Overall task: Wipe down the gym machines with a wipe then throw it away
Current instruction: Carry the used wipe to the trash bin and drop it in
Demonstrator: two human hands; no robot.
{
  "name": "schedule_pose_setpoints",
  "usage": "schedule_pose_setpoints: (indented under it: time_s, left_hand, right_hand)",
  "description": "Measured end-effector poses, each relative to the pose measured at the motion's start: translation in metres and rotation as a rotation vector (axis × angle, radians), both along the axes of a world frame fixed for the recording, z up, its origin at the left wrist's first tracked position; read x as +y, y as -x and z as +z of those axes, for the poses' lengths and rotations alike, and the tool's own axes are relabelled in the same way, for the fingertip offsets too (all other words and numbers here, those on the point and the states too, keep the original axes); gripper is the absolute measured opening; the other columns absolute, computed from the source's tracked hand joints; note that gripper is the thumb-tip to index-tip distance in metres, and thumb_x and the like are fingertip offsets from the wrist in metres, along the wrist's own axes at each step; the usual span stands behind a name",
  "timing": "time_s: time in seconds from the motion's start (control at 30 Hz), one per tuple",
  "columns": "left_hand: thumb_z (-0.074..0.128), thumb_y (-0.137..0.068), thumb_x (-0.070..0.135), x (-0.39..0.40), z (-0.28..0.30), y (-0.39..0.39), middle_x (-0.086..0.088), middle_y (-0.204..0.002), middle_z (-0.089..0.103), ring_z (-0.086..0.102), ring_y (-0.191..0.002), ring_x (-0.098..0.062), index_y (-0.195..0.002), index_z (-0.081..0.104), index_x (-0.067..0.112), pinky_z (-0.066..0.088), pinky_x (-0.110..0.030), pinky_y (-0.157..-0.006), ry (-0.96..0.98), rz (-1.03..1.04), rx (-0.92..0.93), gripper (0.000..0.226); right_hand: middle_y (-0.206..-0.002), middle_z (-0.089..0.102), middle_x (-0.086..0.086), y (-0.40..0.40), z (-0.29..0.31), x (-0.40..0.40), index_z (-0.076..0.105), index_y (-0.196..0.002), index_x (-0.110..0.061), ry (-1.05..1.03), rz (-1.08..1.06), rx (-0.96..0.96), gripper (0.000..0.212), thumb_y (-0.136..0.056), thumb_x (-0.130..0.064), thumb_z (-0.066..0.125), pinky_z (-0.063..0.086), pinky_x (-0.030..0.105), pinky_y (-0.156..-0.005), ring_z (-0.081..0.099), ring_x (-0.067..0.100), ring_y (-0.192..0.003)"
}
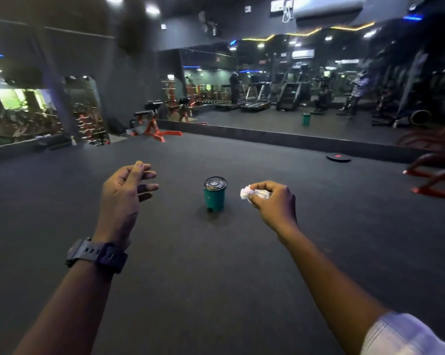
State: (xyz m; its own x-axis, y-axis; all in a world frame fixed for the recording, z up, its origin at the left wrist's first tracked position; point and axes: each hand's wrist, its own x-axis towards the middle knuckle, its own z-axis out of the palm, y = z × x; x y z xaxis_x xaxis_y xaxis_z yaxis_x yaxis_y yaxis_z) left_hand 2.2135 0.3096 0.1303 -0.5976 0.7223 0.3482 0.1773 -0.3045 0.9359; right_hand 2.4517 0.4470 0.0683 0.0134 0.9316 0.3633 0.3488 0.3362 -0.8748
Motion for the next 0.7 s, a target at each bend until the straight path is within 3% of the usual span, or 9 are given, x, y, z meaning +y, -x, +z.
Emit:
schedule_pose_setpoints:
  time_s: [0.43,0.7]
  left_hand:
    - [0.047,-0.103,0.034,0.335,-0.036,0.156,-0.008,-0.102,0.070,0.067,-0.084,-0.022,-0.101,0.066,0.015,0.050,-0.033,-0.074,0.043,-0.030,-0.014,0.027]
    - [0.047,-0.103,0.034,0.513,-0.077,0.282,-0.003,-0.094,0.070,0.065,-0.077,-0.018,-0.095,0.066,0.019,0.049,-0.030,-0.070,0.079,-0.027,-0.066,0.026]
  right_hand:
    - [-0.078,0.072,-0.013,0.145,-0.038,0.332,0.075,-0.081,-0.029,0.072,-0.057,0.049,0.013,-0.070,-0.025,0.076,0.059,0.030,-0.070,0.069,0.008,-0.077]
    - [-0.078,0.073,-0.015,0.258,-0.071,0.502,0.075,-0.082,-0.032,0.116,-0.061,0.022,0.018,-0.064,-0.033,0.075,0.060,0.035,-0.075,0.070,0.003,-0.078]
